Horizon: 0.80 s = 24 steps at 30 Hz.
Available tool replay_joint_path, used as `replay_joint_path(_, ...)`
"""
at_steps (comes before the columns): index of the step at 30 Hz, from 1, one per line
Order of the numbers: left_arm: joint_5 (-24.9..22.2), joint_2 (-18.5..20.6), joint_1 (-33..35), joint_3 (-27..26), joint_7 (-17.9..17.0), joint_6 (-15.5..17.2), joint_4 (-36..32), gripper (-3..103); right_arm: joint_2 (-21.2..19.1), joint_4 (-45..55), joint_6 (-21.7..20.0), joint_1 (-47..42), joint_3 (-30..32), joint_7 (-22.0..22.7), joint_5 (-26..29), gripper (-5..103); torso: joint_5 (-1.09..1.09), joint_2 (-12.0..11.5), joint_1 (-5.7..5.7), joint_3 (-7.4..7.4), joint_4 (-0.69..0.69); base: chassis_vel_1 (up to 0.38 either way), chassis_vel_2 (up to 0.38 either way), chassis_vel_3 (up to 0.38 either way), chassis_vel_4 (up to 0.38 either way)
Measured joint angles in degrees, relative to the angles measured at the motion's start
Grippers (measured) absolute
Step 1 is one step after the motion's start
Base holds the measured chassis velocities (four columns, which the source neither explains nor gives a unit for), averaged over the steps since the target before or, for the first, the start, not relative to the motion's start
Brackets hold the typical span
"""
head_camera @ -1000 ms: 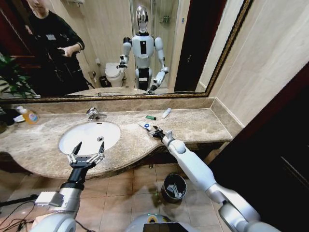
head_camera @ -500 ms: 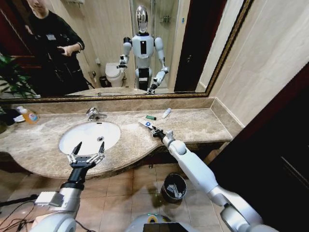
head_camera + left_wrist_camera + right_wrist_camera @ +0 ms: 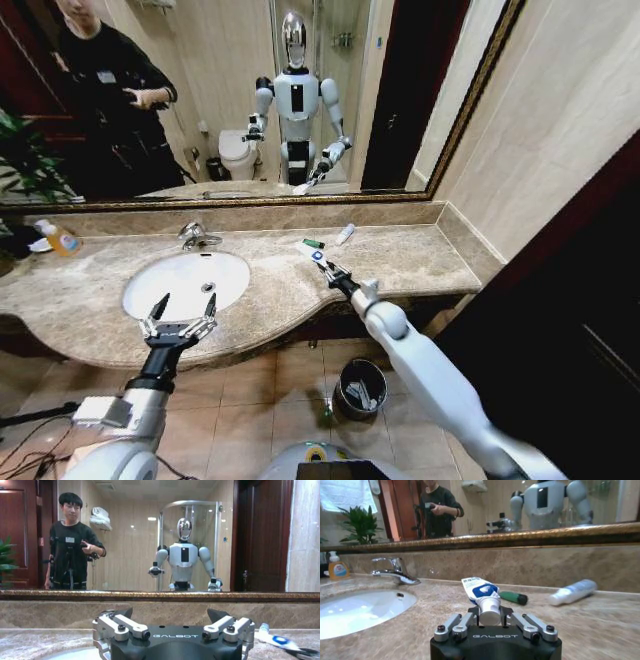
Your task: Pick up the trash from the sink and place it in the trash bin.
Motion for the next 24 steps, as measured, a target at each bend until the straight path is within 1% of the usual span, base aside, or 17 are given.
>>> replay_joint_path(1,0.00,0.00,0.00,0.00,0.00,0.00,0.00,100,0.00,0.00,0.00,0.00,0.00,0.00,0.00,25,0.00,0.00,0.00,0.00,0.00,0.000,0.000,0.000,0.000)
replay_joint_path(2,0.00,0.00,0.00,0.00,0.00,0.00,0.00,100,-1.28,3.34,0.50,-3.73,2.02,-0.36,-0.10,25,0.00,0.00,0.00,0.00,-0.01,0.000,0.000,0.000,0.000)
replay_joint_path(4,0.00,0.01,0.00,0.00,0.01,0.00,0.00,100,-2.60,6.86,1.41,-7.49,3.85,-0.44,-0.24,25,0.00,0.00,-0.01,0.00,-0.01,0.000,0.000,0.000,0.000)
replay_joint_path(5,0.00,0.01,0.00,0.00,0.01,0.00,0.00,100,-2.60,6.86,1.41,-7.49,3.85,-0.44,-0.24,25,0.00,0.00,-0.01,0.00,-0.01,0.000,0.000,0.000,0.000)
replay_joint_path(6,0.00,0.00,0.00,0.00,0.00,0.00,0.00,100,-2.89,7.84,1.74,-8.68,4.35,-0.44,-0.24,25,0.00,0.00,0.00,0.00,0.01,0.000,0.000,0.000,0.000)
replay_joint_path(7,0.00,0.01,0.00,0.00,0.00,0.00,0.00,100,-3.41,10.20,2.76,-12.13,5.79,-0.45,-0.27,25,0.00,0.00,0.00,0.00,0.00,0.000,0.000,0.000,0.000)
replay_joint_path(9,0.00,0.00,0.00,0.00,0.00,0.00,0.00,100,-3.42,10.81,3.08,-13.32,6.34,-0.45,-0.33,25,-0.01,0.00,0.00,0.00,0.01,0.000,0.000,0.000,0.000)
replay_joint_path(11,0.00,0.01,0.00,0.00,0.00,0.00,0.00,100,-3.02,12.29,4.94,-18.97,9.03,-0.72,-1.03,25,0.00,0.00,0.00,0.00,0.00,0.000,0.000,0.000,0.000)
replay_joint_path(12,0.00,0.01,0.00,0.00,0.00,0.00,0.00,100,-3.02,12.29,4.94,-18.97,9.03,-0.72,-1.03,25,0.00,0.00,0.00,0.00,0.00,0.000,0.000,0.000,0.000)
replay_joint_path(13,0.00,0.00,0.00,0.00,0.01,0.00,0.00,100,-2.63,12.64,6.23,-21.63,10.67,-1.47,-1.35,25,0.00,0.00,0.00,0.00,0.00,0.000,0.000,0.000,0.000)
replay_joint_path(14,0.00,0.01,0.00,0.00,0.01,0.00,0.00,100,-2.49,12.70,6.66,-22.50,11.29,-1.86,-1.46,25,0.00,0.00,0.00,0.00,0.00,0.000,0.000,0.000,0.000)
replay_joint_path(15,0.00,0.00,0.00,0.00,0.00,0.00,0.00,100,-1.89,12.76,8.92,-26.38,14.43,-3.97,-2.13,25,0.00,0.00,-0.01,0.00,0.00,0.000,0.000,0.000,0.000)
replay_joint_path(16,0.00,0.00,0.00,0.00,0.00,0.00,0.00,100,-1.89,12.76,8.92,-26.38,14.43,-3.97,-2.13,25,0.00,0.00,-0.01,0.00,0.00,0.000,0.000,0.000,0.000)
replay_joint_path(19,0.00,0.00,0.00,0.00,0.00,0.00,0.00,100,-1.28,12.34,11.82,-30.20,17.54,-5.75,-2.30,25,0.00,0.00,-0.01,0.00,-0.01,0.000,0.000,0.000,0.000)
replay_joint_path(20,0.00,0.00,0.00,0.00,0.00,0.00,0.00,100,-1.28,12.34,11.82,-30.20,17.54,-5.75,-2.30,25,0.00,0.00,-0.01,0.00,-0.01,0.000,0.000,0.000,0.000)
replay_joint_path(22,0.00,0.00,0.00,0.00,0.00,0.00,0.00,100,-0.60,11.62,13.84,-32.24,18.89,-6.46,-2.27,25,0.00,0.00,0.00,0.00,0.00,0.000,0.000,0.000,0.000)
replay_joint_path(24,0.00,0.01,0.00,0.00,0.00,0.00,0.00,100,-0.15,11.15,14.60,-33.21,19.41,-6.81,-2.26,25,0.01,0.00,0.00,0.00,0.01,0.000,0.000,0.000,0.000)
